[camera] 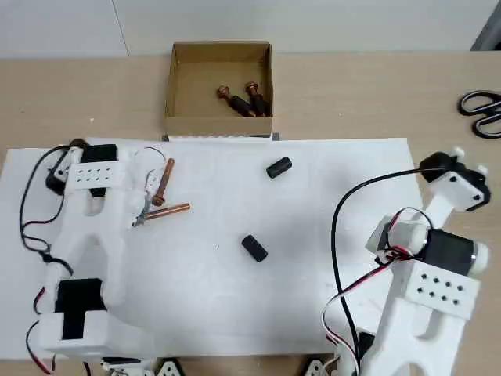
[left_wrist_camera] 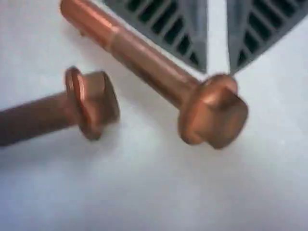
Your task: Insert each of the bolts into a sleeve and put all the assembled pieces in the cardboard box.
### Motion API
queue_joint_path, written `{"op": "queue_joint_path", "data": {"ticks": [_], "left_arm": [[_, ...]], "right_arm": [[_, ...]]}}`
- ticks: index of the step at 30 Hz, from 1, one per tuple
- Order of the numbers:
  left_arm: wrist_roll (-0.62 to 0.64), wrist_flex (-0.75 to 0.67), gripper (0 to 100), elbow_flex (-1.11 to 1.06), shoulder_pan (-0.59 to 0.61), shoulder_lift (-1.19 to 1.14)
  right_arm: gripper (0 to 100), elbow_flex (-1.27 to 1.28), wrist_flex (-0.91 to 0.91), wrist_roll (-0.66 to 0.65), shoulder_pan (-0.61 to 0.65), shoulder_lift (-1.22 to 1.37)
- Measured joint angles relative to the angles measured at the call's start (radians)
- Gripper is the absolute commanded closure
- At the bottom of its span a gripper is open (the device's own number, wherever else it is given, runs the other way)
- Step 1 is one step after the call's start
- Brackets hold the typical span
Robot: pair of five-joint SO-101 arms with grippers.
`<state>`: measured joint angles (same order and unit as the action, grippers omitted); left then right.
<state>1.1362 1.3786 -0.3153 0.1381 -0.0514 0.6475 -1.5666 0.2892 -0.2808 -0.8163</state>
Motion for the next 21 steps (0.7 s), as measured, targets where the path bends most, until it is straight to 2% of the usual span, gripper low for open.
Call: {"op": "queue_joint_path", "data": {"ticks": [21], "left_arm": [[0.002,-0.107,90,0.000,-0.020,0.000]], "right_arm": [[99.6,0.005,0.000,-0.014,0.000,0.000]]}}
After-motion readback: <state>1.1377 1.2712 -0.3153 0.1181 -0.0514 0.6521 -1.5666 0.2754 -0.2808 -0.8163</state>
